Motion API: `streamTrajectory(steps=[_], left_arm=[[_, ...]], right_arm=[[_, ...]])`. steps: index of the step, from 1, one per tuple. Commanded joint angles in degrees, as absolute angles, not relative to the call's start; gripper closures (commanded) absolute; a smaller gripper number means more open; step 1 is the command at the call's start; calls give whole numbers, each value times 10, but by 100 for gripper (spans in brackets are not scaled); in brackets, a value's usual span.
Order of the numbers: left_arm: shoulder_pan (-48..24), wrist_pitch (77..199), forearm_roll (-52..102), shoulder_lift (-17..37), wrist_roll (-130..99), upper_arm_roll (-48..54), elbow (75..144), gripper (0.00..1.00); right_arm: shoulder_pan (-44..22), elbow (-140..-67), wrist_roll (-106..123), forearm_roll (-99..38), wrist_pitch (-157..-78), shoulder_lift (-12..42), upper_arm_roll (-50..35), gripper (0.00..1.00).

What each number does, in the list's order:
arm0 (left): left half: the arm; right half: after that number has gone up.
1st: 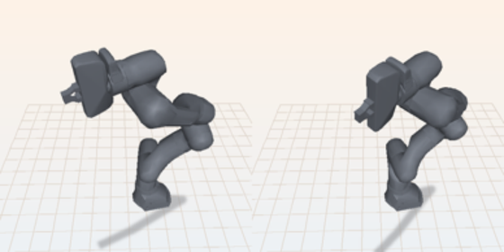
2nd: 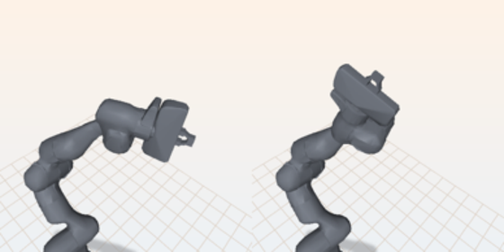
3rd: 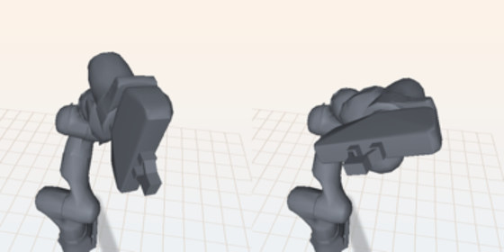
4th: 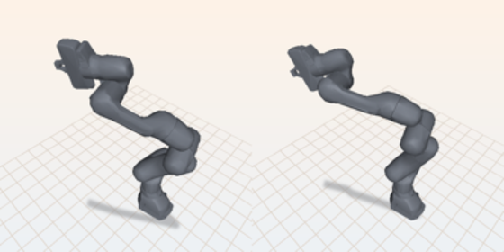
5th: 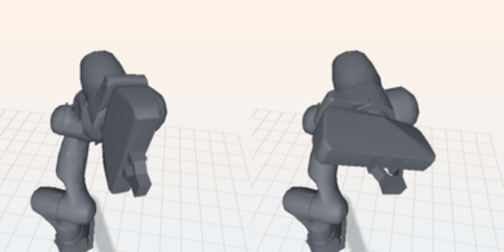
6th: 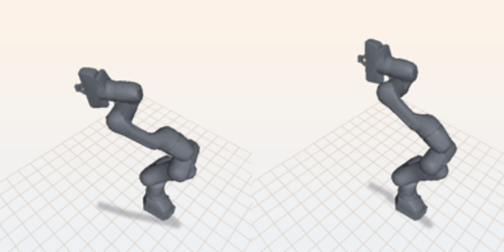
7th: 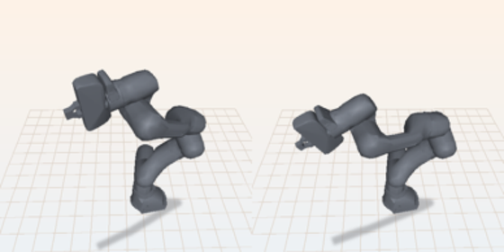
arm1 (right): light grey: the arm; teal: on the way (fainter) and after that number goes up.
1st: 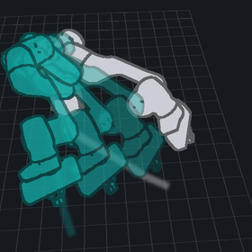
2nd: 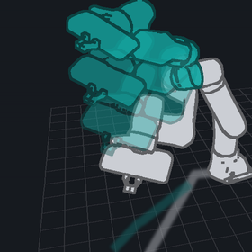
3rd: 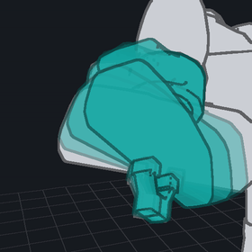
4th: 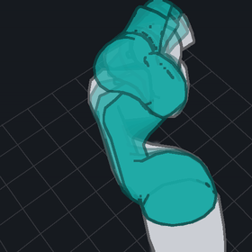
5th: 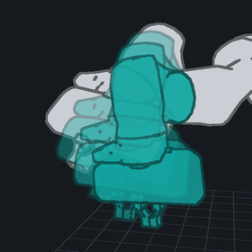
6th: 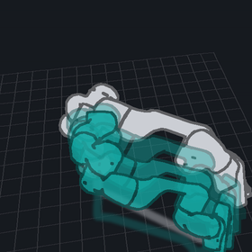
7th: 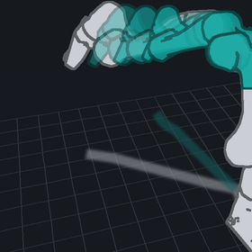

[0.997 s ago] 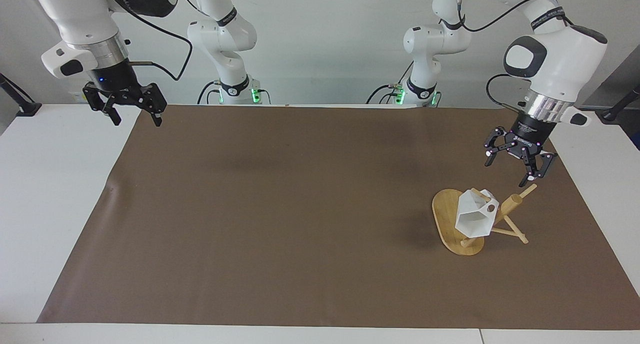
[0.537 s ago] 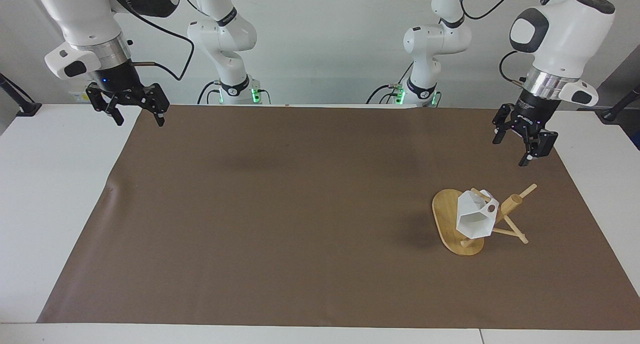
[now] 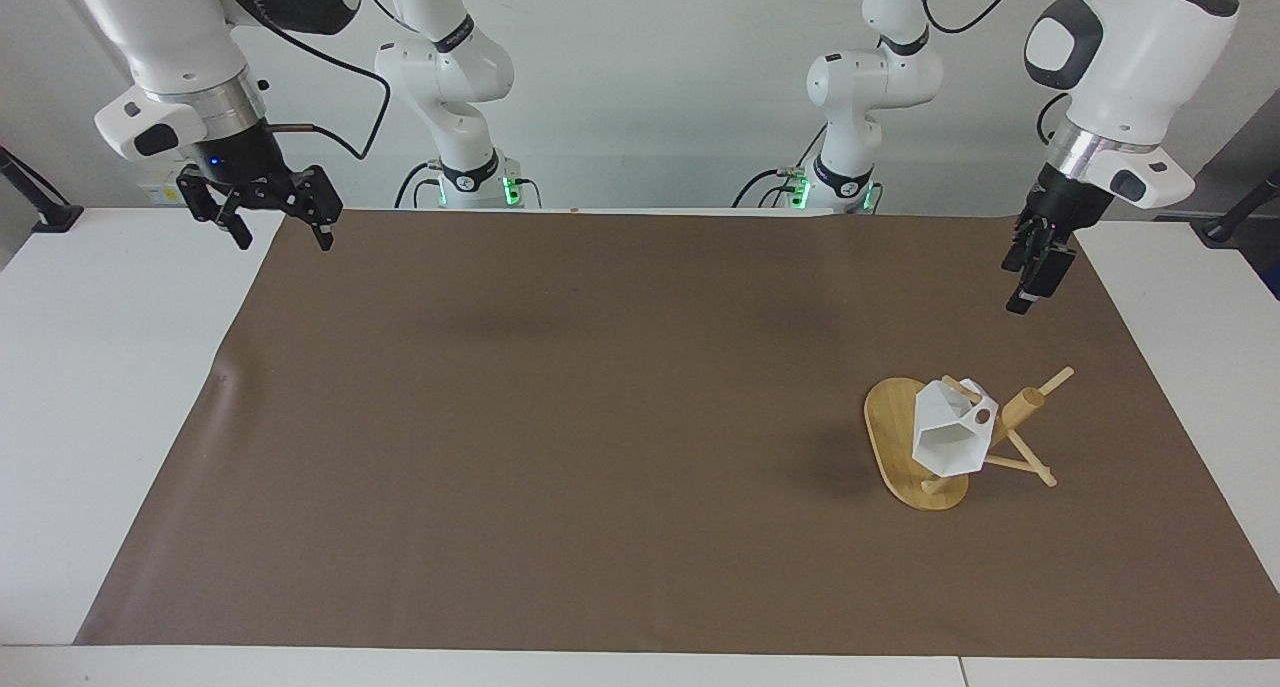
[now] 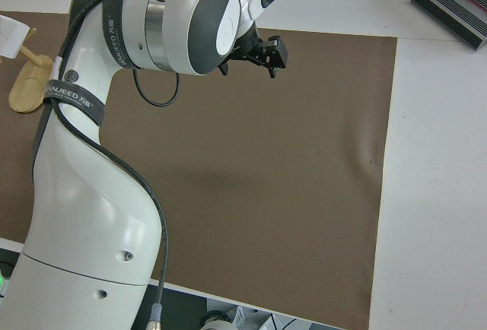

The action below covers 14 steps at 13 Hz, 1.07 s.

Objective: Hang cup on rack

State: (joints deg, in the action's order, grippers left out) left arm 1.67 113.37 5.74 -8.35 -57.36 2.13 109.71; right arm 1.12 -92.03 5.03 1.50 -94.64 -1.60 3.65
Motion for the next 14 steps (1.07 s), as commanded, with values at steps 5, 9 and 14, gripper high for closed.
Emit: streamTrajectory(steps=[5,9,14], left_arm=[[9,1021,44,-81,-120,18,1046,0],[7,949,-16,-75,-17,28,1006,0],[2,888,-18,-47,-4,36,940,0]], right_arm=[[15,-925,52,10,-943,-21,33,0],[15,-925,54,10,-940,-21,33,0],[15,-925,52,10,-940,-21,33,0]])
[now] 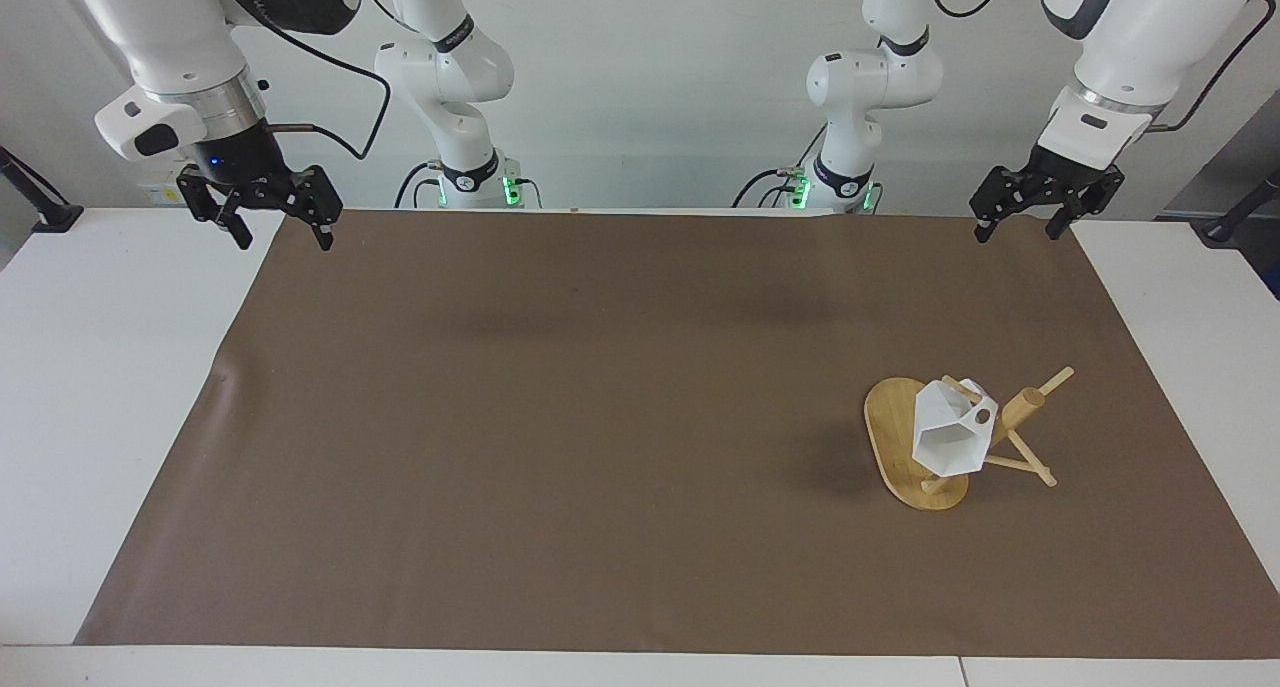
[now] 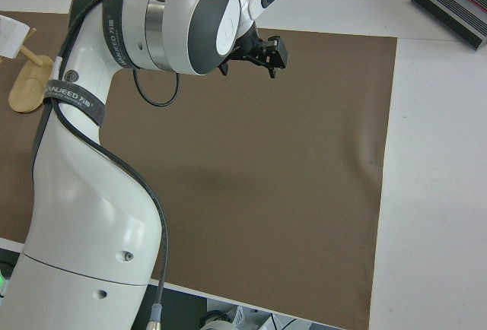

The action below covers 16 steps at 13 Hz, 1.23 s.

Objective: Hang cup on rack

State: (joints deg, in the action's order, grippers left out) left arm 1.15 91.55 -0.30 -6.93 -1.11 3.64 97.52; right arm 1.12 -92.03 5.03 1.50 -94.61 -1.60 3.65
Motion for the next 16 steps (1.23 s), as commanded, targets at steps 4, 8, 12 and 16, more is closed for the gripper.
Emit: streamTrajectory(steps=[4,8,12,16], left_arm=[[2,913,3,-62,-11,37,962,0],[2,921,12,-64,10,35,968,0],[4,918,12,-64,17,34,969,0],[2,905,10,-65,16,34,968,0]], right_arm=[[15,-925,53,10,-940,-21,33,0],[15,-926,52,10,-940,-21,33,0],[15,-925,52,10,-940,-21,33,0],[14,-925,52,10,-940,-21,33,0]])
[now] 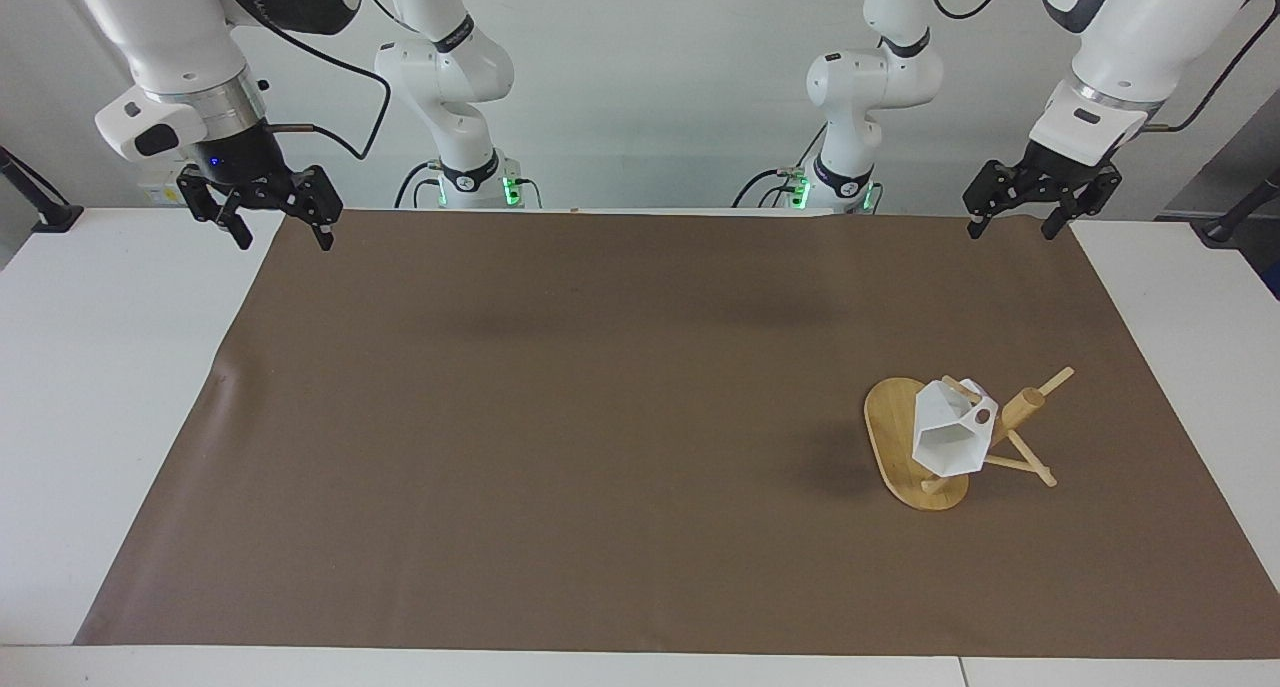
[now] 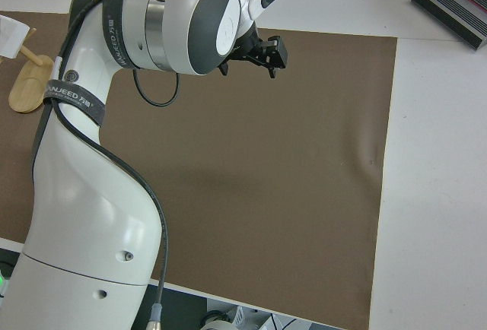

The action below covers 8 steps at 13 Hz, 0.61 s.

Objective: Hang cup on rack

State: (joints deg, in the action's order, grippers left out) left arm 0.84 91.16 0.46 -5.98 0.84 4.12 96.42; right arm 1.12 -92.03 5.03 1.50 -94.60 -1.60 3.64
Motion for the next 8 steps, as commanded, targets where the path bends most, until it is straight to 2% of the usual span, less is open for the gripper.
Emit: streamTrajectory(steps=[1,4,8], left_arm=[[2,909,10,-65,16,34,969,0],[1,961,10,-76,16,35,1004,0],[1,943,9,-76,17,36,1002,0]], right_arm=[[15,-925,52,10,-940,-21,33,0],[15,-925,52,10,-940,-21,33,0],[15,-925,52,10,-940,-21,33,0]])
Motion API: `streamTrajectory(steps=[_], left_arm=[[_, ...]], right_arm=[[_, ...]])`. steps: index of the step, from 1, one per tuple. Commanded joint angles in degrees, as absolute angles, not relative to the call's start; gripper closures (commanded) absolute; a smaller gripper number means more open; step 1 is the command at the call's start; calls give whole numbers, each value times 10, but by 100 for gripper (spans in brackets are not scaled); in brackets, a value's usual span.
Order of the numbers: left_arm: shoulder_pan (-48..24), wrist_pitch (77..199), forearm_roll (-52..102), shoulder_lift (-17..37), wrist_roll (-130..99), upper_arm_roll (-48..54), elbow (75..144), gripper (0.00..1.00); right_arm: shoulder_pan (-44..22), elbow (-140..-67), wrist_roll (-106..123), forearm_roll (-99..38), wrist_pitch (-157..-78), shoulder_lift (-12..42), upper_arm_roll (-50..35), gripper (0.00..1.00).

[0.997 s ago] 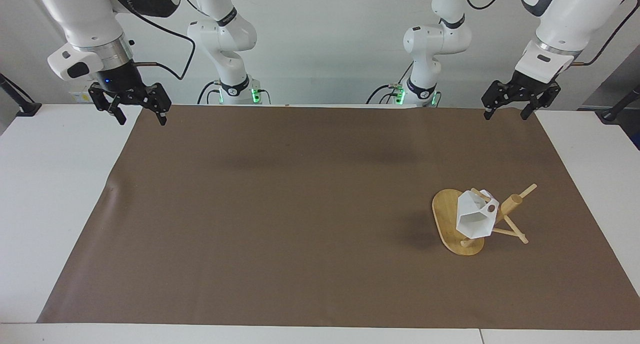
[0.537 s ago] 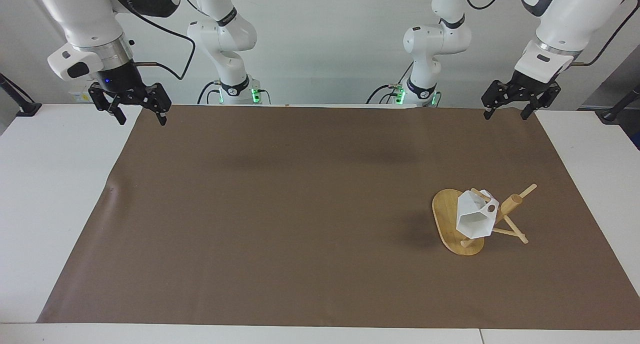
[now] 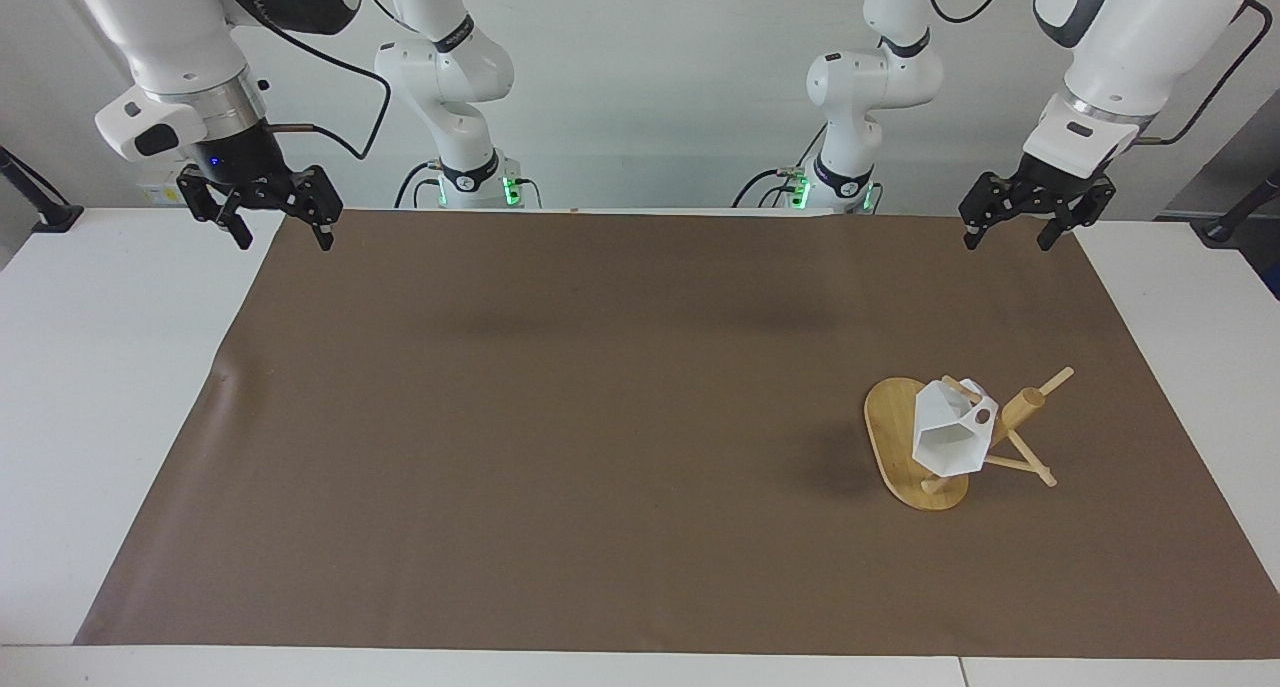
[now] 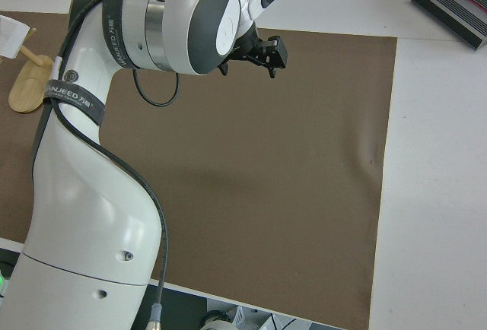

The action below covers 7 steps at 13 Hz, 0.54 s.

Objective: Hang cup on rack

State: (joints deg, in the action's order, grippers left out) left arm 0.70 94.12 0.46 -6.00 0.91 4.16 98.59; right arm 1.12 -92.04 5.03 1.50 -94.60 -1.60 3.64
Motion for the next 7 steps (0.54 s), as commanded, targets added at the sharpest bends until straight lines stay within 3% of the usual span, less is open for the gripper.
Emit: streamTrajectory(steps=[1,7], left_arm=[[1,926,10,-76,17,36,1000,0],[6,896,15,-74,17,36,988,0]], right_arm=[[15,-925,52,10,-940,-21,34,0],[15,-925,52,10,-940,-21,34,0]])
